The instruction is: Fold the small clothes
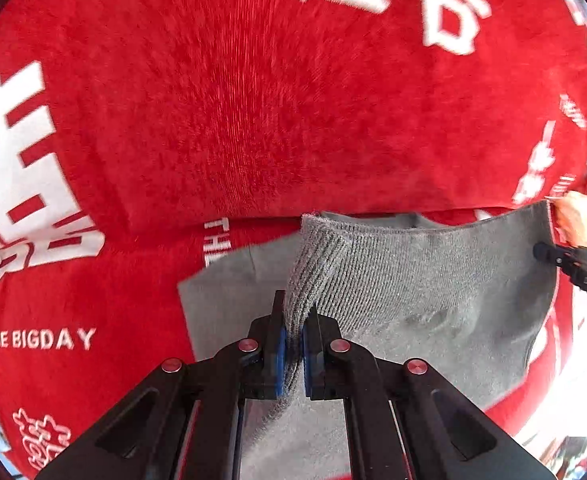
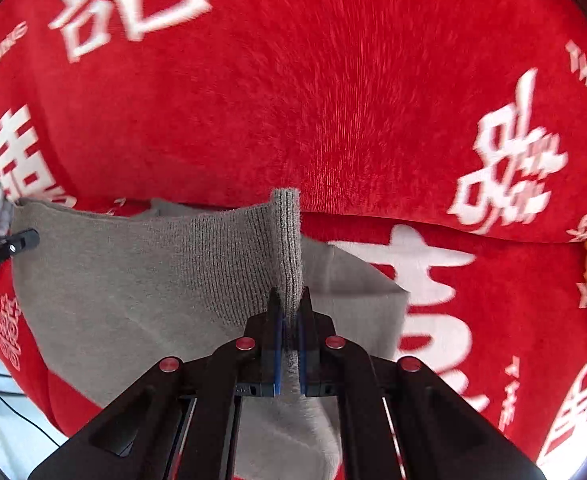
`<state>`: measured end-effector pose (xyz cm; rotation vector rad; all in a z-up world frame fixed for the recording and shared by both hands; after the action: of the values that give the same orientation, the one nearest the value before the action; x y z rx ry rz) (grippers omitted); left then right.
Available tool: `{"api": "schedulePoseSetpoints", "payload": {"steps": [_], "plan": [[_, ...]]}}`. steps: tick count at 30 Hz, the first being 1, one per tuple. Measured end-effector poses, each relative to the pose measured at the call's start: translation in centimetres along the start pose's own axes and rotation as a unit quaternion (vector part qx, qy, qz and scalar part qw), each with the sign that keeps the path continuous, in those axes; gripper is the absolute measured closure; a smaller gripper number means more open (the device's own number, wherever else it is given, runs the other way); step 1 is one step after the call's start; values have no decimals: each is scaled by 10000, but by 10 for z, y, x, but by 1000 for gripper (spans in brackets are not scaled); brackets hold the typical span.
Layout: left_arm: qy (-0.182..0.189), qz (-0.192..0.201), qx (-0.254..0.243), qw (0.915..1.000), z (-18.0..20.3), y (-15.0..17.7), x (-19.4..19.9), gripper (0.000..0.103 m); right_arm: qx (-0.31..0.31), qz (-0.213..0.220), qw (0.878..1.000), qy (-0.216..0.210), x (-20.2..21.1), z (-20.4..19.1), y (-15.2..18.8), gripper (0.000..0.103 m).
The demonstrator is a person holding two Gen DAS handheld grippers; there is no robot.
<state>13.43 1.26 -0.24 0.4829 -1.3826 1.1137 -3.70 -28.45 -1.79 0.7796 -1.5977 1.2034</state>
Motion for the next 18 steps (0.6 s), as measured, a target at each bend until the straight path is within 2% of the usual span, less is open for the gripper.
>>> {"api": "schedulePoseSetpoints", "payload": {"steps": [5,9,11,12,13,14,15,16,18], "plan": [[-533,-381,104,9978,-13,0,-77,96,-424,-356,9980,-302,-67,19,-1,97],[-655,-584,296,9957,-23,4,-111,95,-809,-518,9941,-497,-99,30,5,96],[-778,-532,303,9951,-27,3,-118,95,-993,-507,9922,-552,-108,34,10,96],[-819,-517,294,9949,-28,2,-120,88,-1091,-473,9912,-575,-108,36,10,96],[-927,-488,301,9940,-31,1,-120,71,-1204,-435,9903,-540,-107,39,10,97],[-1113,-411,314,9924,-37,-1,-118,59,-1243,-413,9904,-446,-106,42,10,97],[-1346,-304,342,9898,-44,-4,-115,34,-1255,-425,9909,-241,-104,45,10,90],[-1570,-149,393,9867,-53,-9,-109,29,-1265,-457,9909,-3,-101,51,11,81],[-1693,-99,549,9840,-69,-13,-102,29,-1379,-473,9891,212,-96,59,13,78]]}}
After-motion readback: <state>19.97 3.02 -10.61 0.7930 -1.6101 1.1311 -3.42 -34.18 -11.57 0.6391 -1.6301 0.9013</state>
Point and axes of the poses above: each gripper's, at about its wrist camera, not at the fingertips, and x roughly against the way its jaws point, z to its right, y to its underside, the point moved 8 cm from there along -x, roughly the way its jaws point, and after that the axes turned 12 degrees about x, right-handed, at the moved point
